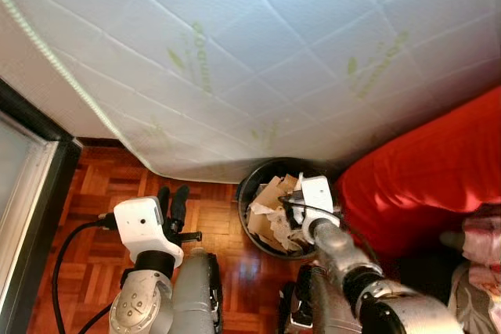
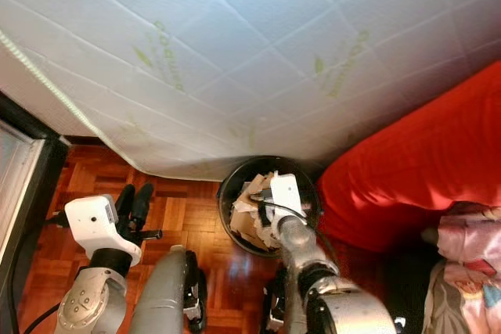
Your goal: Clean up the room
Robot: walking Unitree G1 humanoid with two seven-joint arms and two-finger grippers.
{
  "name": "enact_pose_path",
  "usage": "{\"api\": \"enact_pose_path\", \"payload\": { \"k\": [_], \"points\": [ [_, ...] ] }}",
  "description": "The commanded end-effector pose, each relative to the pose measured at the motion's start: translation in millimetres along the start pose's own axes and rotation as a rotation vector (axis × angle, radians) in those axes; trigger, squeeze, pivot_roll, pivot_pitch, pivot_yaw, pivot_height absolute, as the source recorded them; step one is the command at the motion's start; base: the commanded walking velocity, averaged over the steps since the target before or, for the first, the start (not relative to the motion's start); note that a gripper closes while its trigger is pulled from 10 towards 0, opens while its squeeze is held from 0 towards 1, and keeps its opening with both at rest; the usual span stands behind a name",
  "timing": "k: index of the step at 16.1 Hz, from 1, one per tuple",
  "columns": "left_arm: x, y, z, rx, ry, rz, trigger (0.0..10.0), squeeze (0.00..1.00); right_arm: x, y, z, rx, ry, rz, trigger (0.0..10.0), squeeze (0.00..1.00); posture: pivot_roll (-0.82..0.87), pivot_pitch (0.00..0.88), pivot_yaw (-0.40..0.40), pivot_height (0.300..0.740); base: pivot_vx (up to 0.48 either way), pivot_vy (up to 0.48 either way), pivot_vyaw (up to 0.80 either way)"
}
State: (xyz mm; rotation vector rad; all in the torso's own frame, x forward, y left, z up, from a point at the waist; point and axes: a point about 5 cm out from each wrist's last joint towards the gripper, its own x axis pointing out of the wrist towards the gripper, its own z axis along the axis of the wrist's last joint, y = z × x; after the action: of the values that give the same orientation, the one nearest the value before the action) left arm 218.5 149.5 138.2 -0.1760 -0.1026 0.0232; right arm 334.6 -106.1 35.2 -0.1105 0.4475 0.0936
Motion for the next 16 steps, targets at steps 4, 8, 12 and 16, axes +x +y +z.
{"api": "enact_pose_path", "payload": {
  "k": [4, 8, 12, 16],
  "points": [
    [-4.3, 1.5, -0.9, 0.011, 0.018, 0.016, 10.0, 0.00, 2.2, -0.1, 31.0, -0.010, -0.175, 0.008, 10.0, 1.00, 0.26, 0.376, -0.044, 0.657, 0.000, 0.000, 0.00],
    [-3.9, 0.3, -1.0, 0.009, 0.017, 0.015, 10.0, 0.00, 2.8, -8.6, 22.6, 0.084, -0.109, -0.041, 10.0, 1.00, 0.26, 0.382, -0.048, 0.657, 0.000, 0.000, 0.00],
    [-2.8, 0.6, -0.1, 0.005, 0.012, 0.015, 10.0, 0.00, 2.2, -11.8, 25.1, -0.083, -0.144, -0.078, 10.0, 1.00, 0.26, 0.385, -0.053, 0.657, 0.000, 0.000, 0.00],
    [-3.8, 0.5, -1.0, 0.002, 0.014, 0.018, 10.0, 0.00, 2.5, -10.4, 12.1, -0.077, -0.034, -0.072, 10.0, 1.00, 0.24, 0.383, -0.057, 0.657, 0.000, 0.000, 0.00]
  ]
}}
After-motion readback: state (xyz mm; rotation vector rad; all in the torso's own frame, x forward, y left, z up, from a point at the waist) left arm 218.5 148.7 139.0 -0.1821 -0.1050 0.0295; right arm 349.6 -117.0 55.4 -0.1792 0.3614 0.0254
